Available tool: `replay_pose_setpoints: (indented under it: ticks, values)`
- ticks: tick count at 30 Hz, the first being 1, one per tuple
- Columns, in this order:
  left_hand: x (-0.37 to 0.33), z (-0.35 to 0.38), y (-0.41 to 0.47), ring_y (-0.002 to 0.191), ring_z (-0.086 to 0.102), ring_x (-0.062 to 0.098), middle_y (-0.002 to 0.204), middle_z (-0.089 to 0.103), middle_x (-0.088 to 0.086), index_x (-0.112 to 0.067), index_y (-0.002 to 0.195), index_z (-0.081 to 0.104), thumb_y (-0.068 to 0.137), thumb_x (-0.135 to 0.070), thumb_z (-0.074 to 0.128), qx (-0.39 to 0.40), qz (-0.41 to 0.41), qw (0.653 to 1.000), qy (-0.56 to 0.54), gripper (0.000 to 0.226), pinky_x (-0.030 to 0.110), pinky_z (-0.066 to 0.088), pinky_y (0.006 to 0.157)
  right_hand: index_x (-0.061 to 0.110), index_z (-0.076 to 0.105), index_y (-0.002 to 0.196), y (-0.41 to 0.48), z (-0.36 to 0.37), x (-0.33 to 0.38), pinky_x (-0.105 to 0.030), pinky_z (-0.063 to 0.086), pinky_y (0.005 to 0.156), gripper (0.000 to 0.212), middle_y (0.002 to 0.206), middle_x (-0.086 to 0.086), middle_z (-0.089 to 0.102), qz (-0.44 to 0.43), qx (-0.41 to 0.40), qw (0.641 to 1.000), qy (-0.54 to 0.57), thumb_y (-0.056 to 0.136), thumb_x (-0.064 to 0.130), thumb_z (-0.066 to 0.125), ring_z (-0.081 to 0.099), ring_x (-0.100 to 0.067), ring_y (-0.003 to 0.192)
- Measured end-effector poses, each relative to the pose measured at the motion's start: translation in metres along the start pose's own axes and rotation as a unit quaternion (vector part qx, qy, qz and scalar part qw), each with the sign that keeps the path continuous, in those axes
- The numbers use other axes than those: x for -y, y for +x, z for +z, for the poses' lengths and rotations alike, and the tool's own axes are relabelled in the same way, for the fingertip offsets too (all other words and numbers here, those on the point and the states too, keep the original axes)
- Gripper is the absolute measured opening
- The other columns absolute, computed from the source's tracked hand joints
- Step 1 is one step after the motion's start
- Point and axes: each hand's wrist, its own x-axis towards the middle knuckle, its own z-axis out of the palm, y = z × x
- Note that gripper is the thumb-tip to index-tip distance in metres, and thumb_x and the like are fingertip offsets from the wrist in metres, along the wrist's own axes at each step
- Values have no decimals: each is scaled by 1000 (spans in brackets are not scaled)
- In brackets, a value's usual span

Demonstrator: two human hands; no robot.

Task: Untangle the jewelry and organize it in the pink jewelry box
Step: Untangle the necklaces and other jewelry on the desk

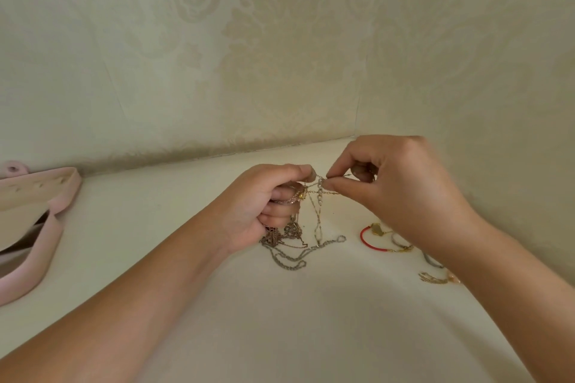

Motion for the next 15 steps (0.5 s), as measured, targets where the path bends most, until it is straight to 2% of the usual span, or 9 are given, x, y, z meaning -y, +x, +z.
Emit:
replay_pose_setpoints:
  ticks: [3,7,10,13,15]
  values:
    - [2,1,-1,34,16,2,44,19,-9,-16,63,61,73,-30,59,47,-12,999,-1,17,15,8,36,18,73,69,1,2,-2,-12,32,51,8,49,10,37,-8,-15,1000,21,72,23,79,42,-8,59]
    - [3,3,-2,36,16,3,48,19,-7,-20,63,61,82,-30,55,51,-10,998,22,23,16,7,40,22,77,75,-1,6,-4,-11,33,53,4,57,10,49,-20,-13,997,73,73,19,79,45,-6,57]
    - [7,3,0,38,14,4,49,19,-6,-24,43,55,97,-15,43,36,-10,998,54,56,19,6,42,18,77,80,-1,9,-4,-12,37,58,6,65,11,56,-20,8,992,125,74,15,78,49,-5,61]
    - [6,3,0,37,14,5,47,21,-6,-20,49,43,96,-5,35,29,-4,998,56,51,17,7,40,17,77,80,-2,13,-3,-13,37,58,6,67,9,60,-12,3,987,157,75,14,77,49,-5,61]
    - [6,1,0,36,15,4,48,20,-7,-18,53,48,97,-13,43,33,2,999,30,44,16,7,39,22,75,79,-2,13,-3,-12,37,55,10,63,14,61,29,-2,982,186,79,12,74,48,-5,58]
